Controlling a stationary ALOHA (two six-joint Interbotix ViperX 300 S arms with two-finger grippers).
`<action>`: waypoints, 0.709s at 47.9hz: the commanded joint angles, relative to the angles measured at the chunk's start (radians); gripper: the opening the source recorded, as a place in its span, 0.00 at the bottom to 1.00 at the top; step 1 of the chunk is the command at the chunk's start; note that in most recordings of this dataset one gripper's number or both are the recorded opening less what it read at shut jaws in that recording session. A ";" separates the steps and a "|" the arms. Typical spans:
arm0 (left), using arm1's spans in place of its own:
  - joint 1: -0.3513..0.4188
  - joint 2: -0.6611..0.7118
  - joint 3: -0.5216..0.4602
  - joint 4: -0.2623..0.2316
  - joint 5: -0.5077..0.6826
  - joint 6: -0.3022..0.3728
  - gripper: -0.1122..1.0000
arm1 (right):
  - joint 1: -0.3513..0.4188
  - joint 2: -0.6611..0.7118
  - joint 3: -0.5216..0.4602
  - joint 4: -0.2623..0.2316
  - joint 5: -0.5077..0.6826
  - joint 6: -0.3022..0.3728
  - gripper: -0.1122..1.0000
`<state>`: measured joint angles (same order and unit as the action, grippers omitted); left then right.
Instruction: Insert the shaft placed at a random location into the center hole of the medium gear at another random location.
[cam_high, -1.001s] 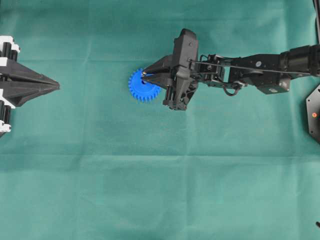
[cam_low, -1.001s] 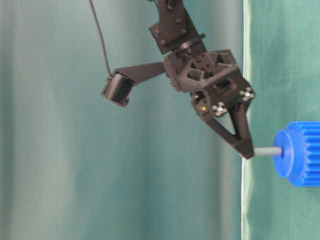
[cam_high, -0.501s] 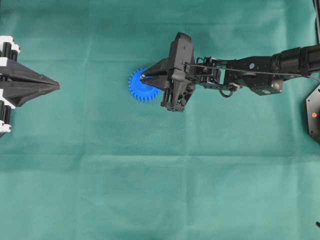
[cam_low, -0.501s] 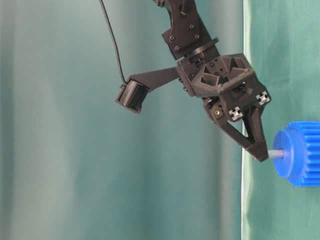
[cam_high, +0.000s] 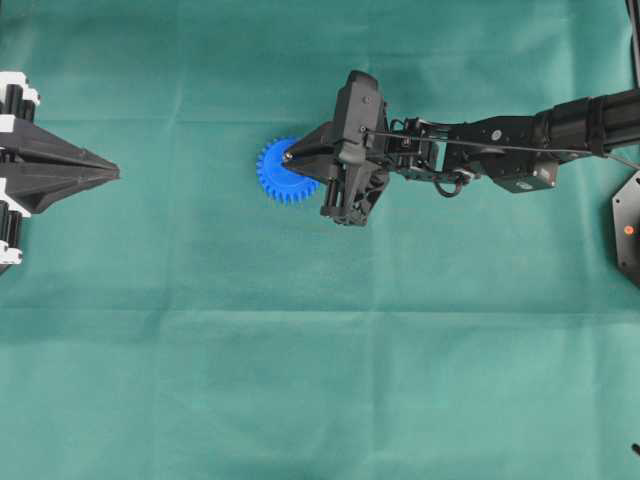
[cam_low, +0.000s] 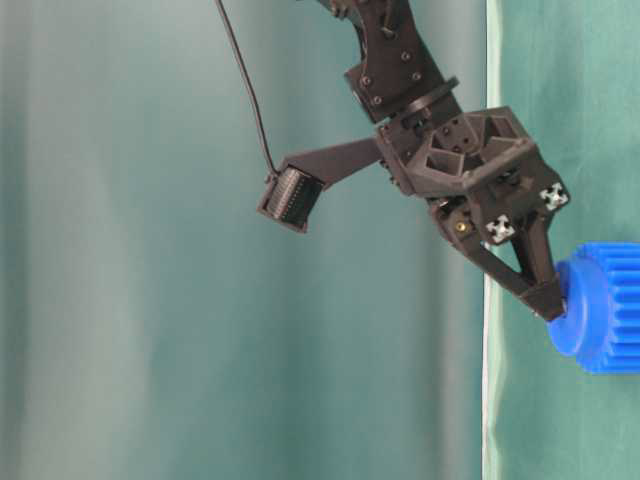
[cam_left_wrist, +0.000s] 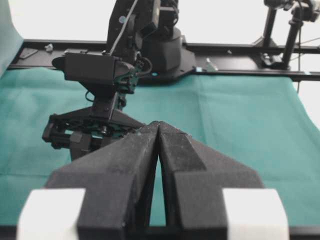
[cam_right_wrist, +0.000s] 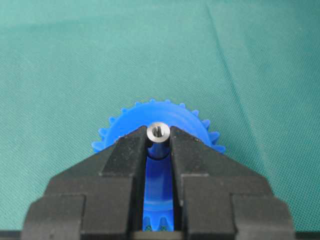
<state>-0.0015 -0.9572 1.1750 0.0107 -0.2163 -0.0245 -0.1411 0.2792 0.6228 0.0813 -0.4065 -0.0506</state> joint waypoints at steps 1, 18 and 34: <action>-0.002 0.008 -0.017 0.002 -0.006 0.000 0.10 | 0.000 -0.015 -0.025 0.003 -0.012 -0.005 0.22; -0.002 0.008 -0.017 0.002 -0.003 0.000 0.10 | 0.000 -0.012 -0.025 0.002 -0.017 -0.005 0.22; -0.002 0.008 -0.017 0.002 0.000 0.000 0.10 | 0.002 -0.012 -0.025 0.002 -0.012 -0.005 0.23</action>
<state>-0.0015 -0.9572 1.1766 0.0107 -0.2117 -0.0230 -0.1411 0.2823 0.6213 0.0798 -0.4065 -0.0491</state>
